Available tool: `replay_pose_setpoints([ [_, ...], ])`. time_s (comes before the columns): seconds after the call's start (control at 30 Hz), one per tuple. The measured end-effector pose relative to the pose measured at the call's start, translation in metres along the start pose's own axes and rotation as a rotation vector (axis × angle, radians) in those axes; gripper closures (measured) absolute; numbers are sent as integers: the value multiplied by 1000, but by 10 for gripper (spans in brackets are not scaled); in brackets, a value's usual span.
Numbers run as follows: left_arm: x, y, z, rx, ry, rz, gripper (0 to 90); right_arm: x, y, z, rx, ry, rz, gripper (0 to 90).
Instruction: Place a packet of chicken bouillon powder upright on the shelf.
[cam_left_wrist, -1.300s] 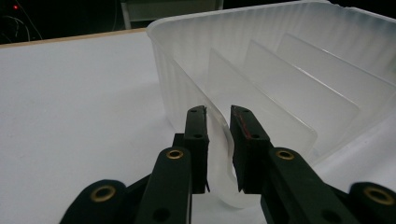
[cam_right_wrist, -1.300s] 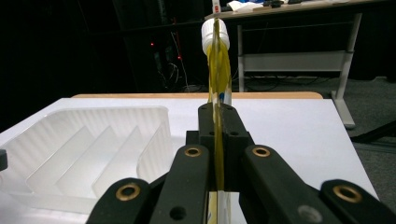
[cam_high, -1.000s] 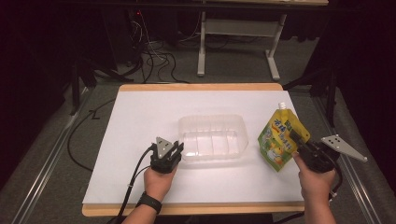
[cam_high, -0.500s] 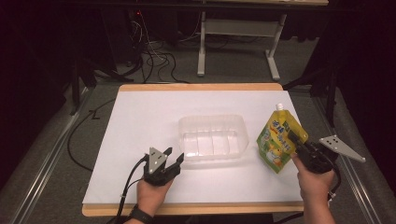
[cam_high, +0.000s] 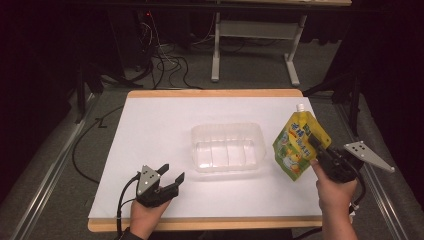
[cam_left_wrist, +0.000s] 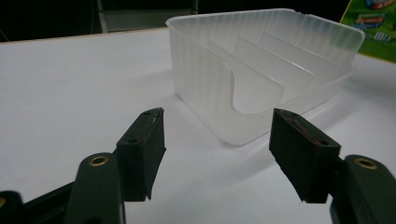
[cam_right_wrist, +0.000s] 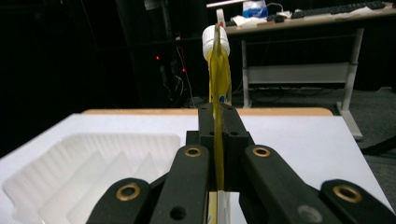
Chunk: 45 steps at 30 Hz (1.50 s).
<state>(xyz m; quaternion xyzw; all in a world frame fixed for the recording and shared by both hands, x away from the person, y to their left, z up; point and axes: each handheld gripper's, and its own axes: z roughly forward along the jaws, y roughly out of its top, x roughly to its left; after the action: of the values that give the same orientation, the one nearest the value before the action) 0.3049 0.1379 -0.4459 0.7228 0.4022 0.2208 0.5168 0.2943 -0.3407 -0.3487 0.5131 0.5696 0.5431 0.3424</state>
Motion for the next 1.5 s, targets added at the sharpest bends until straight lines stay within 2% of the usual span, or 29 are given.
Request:
replay_pose_setpoints([
  [0.07, -1, 0, 0, 2, -6, 21, 339, 1, 7, 0, -16, 4, 4, 900],
  [0.3, -1, -1, 2, -13, -53, 3, 336, 7, 31, 0, -50, -2, -4, 900],
  [0.6, -2, -1, 2, -11, -81, -22, 339, 16, 44, 4, -64, 16, -9, 900],
  [0.87, 0, 1, -1, -19, -72, -16, 340, 27, 49, 10, -65, 31, -18, 900],
  [1.2, 0, 2, -1, -16, -65, -2, 340, 53, 52, 24, -66, 76, -19, 900],
  [1.23, 0, 2, -1, -17, -66, -2, 340, 60, 52, 28, -65, 89, -21, 900],
  [1.37, 1, 2, -2, -17, -64, 1, 340, 69, 50, 35, -60, 103, -23, 900],
  [1.4, 1, 2, -2, -18, -65, 0, 340, 75, 48, 40, -55, 114, -26, 900],
  [1.47, 2, 2, -3, -17, -65, 2, 340, 77, 48, 42, -54, 113, -28, 900],
  [1.5, 2, 2, -3, -16, -66, 2, 340, 83, 46, 48, -49, 124, -31, 900],
])
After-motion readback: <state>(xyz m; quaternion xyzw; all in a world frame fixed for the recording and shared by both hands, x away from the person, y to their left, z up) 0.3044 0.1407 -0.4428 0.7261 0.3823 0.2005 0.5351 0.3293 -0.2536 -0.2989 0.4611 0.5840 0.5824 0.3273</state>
